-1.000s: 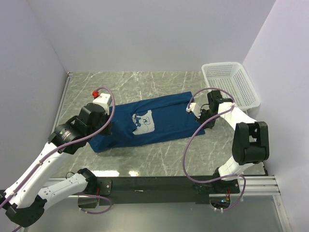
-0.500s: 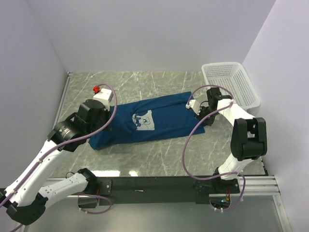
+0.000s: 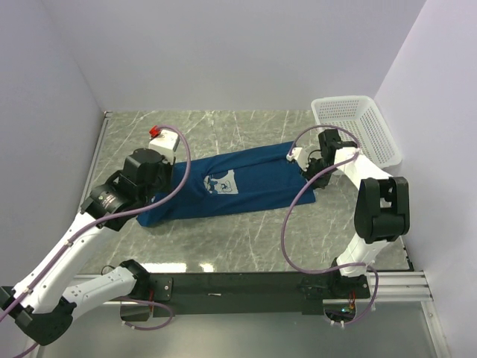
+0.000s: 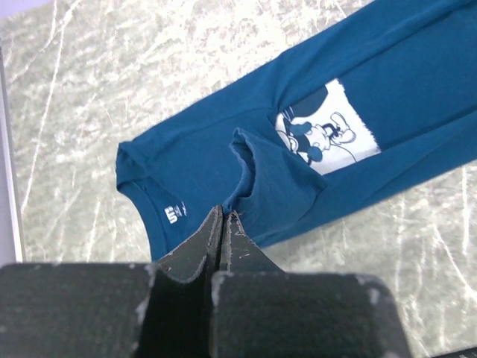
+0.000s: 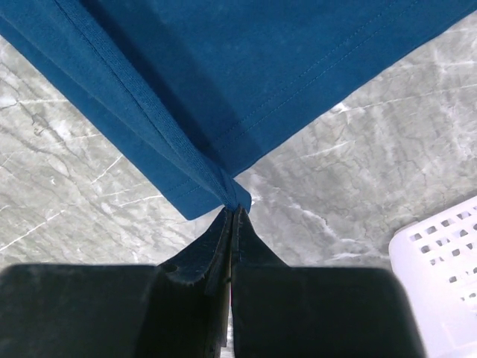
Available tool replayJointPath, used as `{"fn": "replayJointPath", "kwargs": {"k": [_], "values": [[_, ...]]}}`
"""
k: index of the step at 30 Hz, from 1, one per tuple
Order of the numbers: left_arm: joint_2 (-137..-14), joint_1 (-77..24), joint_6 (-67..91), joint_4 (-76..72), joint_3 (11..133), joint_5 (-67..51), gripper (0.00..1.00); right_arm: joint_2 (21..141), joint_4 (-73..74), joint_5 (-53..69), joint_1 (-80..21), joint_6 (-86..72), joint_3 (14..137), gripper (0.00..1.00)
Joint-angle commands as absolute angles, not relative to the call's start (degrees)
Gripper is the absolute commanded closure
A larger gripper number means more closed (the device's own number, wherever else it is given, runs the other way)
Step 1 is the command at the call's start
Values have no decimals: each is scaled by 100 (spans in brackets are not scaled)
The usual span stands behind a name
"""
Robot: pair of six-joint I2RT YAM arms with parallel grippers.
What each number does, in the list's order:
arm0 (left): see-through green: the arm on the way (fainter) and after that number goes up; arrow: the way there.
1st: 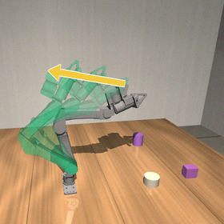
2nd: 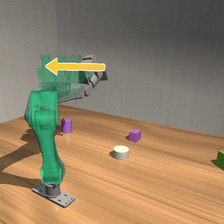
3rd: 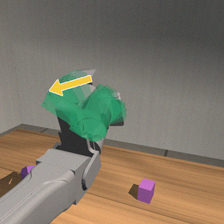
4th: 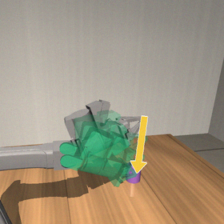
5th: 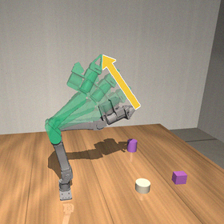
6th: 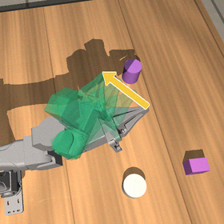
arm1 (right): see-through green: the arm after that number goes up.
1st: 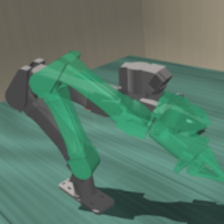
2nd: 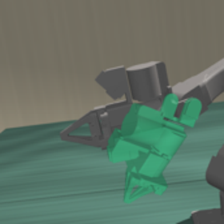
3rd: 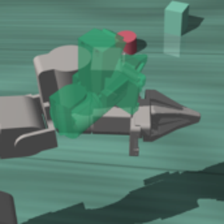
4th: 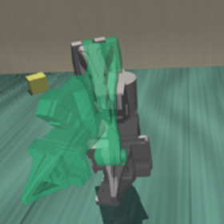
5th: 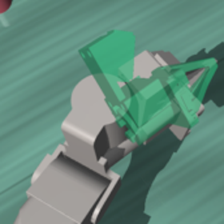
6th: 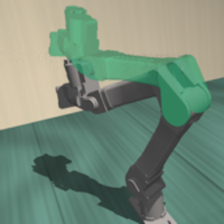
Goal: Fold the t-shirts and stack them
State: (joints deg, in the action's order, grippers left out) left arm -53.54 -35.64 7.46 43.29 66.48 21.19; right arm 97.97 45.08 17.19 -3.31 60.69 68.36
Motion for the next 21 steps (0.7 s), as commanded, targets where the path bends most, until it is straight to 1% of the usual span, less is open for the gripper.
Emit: {"fn": "replayJointPath", "kwargs": {"k": [1,21], "values": [[-5352,-3516,361,3701,6504,2285,99,9940,4544,1767,-281,5985,7101,100],[-5352,-3322,237,3428,6214,2320,99,10151,4500,1767,-281,5871,7365,100]]}}
